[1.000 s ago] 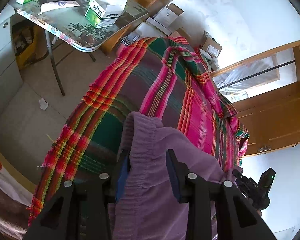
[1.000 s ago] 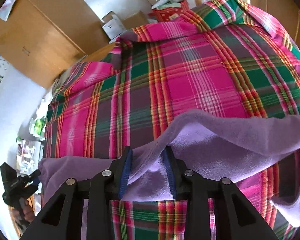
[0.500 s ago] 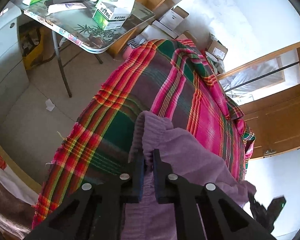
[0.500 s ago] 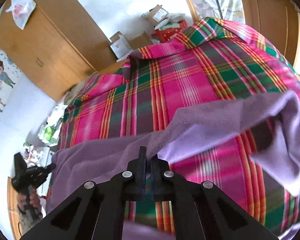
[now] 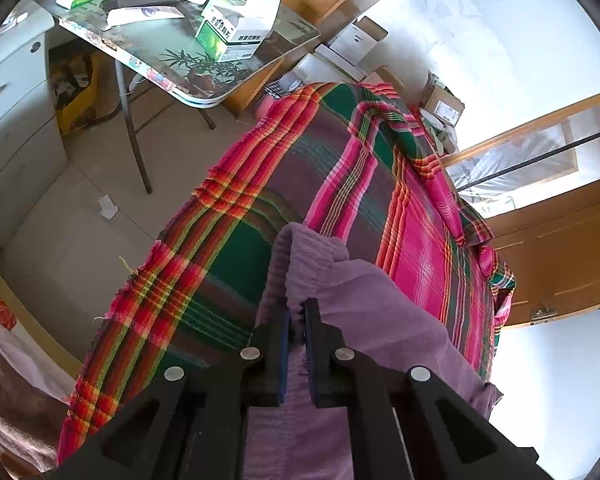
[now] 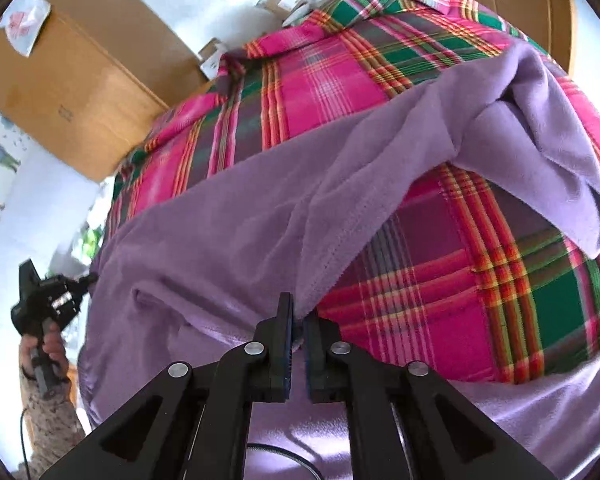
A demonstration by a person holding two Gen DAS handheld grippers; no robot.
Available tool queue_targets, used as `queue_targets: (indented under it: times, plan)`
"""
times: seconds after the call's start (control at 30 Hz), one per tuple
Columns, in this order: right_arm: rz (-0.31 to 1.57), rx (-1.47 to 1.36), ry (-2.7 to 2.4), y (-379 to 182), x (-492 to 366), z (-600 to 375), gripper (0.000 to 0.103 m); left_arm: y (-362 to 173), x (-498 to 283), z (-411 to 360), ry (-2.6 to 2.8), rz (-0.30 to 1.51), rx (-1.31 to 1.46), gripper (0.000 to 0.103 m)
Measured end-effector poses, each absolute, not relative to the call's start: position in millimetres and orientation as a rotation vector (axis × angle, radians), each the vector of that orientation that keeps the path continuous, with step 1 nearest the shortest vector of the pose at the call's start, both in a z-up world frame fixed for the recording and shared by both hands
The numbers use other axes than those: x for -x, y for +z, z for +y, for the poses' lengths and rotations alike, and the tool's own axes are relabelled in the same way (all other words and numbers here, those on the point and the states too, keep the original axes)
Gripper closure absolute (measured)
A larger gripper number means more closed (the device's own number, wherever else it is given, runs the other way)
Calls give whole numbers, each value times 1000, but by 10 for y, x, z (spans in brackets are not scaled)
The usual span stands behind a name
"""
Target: Fold clothes
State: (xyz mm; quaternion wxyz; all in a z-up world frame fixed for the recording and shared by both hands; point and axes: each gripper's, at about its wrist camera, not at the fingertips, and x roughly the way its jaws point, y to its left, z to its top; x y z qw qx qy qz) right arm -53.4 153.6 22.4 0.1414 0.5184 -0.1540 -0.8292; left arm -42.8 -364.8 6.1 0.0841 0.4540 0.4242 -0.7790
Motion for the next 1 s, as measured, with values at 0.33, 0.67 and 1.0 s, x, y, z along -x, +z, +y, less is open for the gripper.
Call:
queue_targets:
  times: [0.33, 0.67, 1.0]
  plan:
    - [215, -1257, -2540, 1259, 267, 1518, 92, 589, 332, -3531, -2475, 1037, -1351, 94]
    - [271, -829, -2518, 2429, 724, 1340, 81, 1337, 599, -3195, -2719, 747, -1292, 77]
    - [382, -1180, -2264, 1015, 1723, 942, 77, 664, 1225, -2736, -2685, 315, -1610, 75]
